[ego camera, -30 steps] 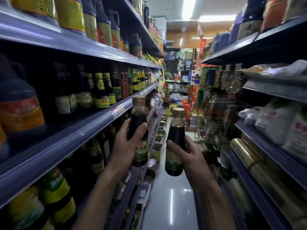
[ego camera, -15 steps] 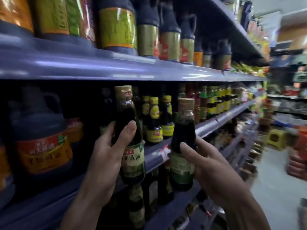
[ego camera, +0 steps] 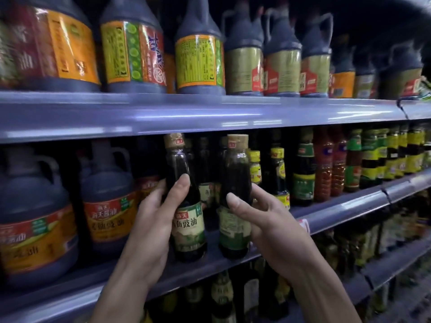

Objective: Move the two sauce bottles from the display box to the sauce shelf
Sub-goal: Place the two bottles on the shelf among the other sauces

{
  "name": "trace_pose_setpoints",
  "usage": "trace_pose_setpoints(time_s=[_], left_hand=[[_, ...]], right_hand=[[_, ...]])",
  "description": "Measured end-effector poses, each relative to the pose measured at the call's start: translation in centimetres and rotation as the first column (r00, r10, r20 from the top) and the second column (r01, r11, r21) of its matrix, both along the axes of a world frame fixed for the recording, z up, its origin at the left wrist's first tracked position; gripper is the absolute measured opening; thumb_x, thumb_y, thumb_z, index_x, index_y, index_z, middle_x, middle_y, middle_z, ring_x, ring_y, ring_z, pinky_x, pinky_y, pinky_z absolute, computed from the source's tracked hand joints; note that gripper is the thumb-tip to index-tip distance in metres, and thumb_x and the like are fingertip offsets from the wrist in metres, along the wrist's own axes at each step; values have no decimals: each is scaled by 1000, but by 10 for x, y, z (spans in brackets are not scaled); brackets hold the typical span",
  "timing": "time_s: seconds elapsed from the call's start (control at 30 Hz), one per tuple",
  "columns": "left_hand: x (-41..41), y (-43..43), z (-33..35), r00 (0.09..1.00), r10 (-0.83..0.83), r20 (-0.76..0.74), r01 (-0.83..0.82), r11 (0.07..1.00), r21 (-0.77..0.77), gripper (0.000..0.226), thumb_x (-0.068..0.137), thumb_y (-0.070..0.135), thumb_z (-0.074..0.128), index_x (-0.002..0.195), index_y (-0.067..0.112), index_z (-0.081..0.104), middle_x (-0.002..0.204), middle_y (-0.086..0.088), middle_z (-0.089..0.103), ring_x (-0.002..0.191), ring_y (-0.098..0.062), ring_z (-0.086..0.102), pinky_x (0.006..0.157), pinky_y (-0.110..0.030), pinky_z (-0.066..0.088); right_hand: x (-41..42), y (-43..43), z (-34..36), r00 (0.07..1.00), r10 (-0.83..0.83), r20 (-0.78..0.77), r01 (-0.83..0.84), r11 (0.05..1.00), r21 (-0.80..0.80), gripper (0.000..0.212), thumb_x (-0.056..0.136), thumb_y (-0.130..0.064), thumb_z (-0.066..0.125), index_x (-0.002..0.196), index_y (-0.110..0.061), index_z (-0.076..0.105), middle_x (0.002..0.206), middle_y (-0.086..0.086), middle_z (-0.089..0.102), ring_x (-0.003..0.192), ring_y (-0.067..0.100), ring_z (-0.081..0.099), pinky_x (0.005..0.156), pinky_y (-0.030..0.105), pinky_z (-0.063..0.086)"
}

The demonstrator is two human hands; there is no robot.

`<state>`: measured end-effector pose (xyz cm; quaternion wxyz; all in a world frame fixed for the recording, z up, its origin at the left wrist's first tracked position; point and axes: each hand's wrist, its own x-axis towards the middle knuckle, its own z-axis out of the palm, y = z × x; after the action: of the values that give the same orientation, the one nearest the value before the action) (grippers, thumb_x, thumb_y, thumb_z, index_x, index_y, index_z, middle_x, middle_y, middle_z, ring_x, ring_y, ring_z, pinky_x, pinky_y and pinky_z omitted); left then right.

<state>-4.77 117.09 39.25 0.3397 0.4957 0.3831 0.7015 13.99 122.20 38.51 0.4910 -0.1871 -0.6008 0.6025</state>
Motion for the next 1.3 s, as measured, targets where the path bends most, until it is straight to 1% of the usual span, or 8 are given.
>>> trace_pose_setpoints(time_s=[0.17, 0.37, 0.5, 0.6, 0.7, 0.83, 1.13, 1.3], left_hand=[[1, 2, 12, 997, 68, 31, -68, 998, 15, 67, 71, 54, 74, 131, 32, 54, 100, 21, 79, 108, 0, 71, 104, -34, 46], [0, 3, 17, 994, 103, -19, -103, 995, -7, 58, 79, 50, 75, 131, 28, 62, 120, 10, 78, 114, -5, 70, 102, -34, 49], [1, 8, 16, 989, 148, 3, -148, 989, 0, 120, 61, 66, 83, 159, 18, 33, 137, 14, 64, 130, -6, 56, 116, -40, 39], [-2, 14, 17, 984, 176, 28, -176, 984, -2, 125, 63, 64, 80, 162, 18, 20, 140, 12, 58, 135, -11, 51, 118, -41, 36], [-7, 20, 14, 978, 210, 13, -210, 978, -15, 134, 52, 74, 85, 161, 23, 24, 159, 2, 48, 139, -14, 49, 117, -44, 37], [-10, 27, 3, 970, 242, -25, -243, 970, -27, 126, 57, 78, 78, 160, 29, 26, 164, 3, 41, 145, -15, 41, 119, -45, 33], [-17, 38, -7, 961, 276, -2, -275, 960, -54, 128, 54, 85, 73, 160, 35, 23, 168, 6, 31, 148, -18, 36, 120, -48, 32], [-19, 40, -9, 964, 263, -27, -264, 961, -76, 108, 74, 75, 68, 161, 34, 18, 169, 7, 27, 151, -17, 30, 123, -47, 27]], right_hand=[[-8, 15, 3, 1000, 8, 13, -8, 999, 36, 49, 82, -28, 80, 128, -13, 77, 128, 4, 82, 125, 17, 74, 112, 44, 54], [-20, 27, 6, 998, 49, 49, -52, 996, 66, 52, 81, -29, 82, 131, -13, 75, 129, 1, 82, 125, 13, 73, 108, 34, 53], [-32, 35, 8, 996, 68, 59, -68, 998, 8, 50, 78, -30, 86, 125, -16, 76, 119, -1, 85, 109, 7, 80, 91, 24, 60], [-38, 43, 11, 992, 75, 99, -74, 997, -15, 20, 89, -21, 84, 103, -27, 73, 94, -14, 85, 82, -13, 77, 68, 7, 56], [-44, 52, 11, 993, 50, 107, -44, 998, -55, 23, 92, -19, 82, 94, -31, 63, 77, -21, 82, 65, -20, 71, 59, 4, 52], [-51, 55, 8, 995, -18, 96, 20, 1000, -20, 43, 87, -24, 88, 126, -19, 71, 121, 4, 83, 88, -4, 77, 72, 11, 56], [-63, 68, 1, 985, -95, 148, 96, 995, 1, 63, 79, -23, 94, 135, -10, 67, 119, 10, 83, 114, 26, 79, 97, 34, 62], [-62, 72, -3, 980, -103, 170, 98, 994, 40, 68, 78, -20, 95, 138, -11, 64, 115, 7, 84, 104, 16, 81, 79, 19, 62]])
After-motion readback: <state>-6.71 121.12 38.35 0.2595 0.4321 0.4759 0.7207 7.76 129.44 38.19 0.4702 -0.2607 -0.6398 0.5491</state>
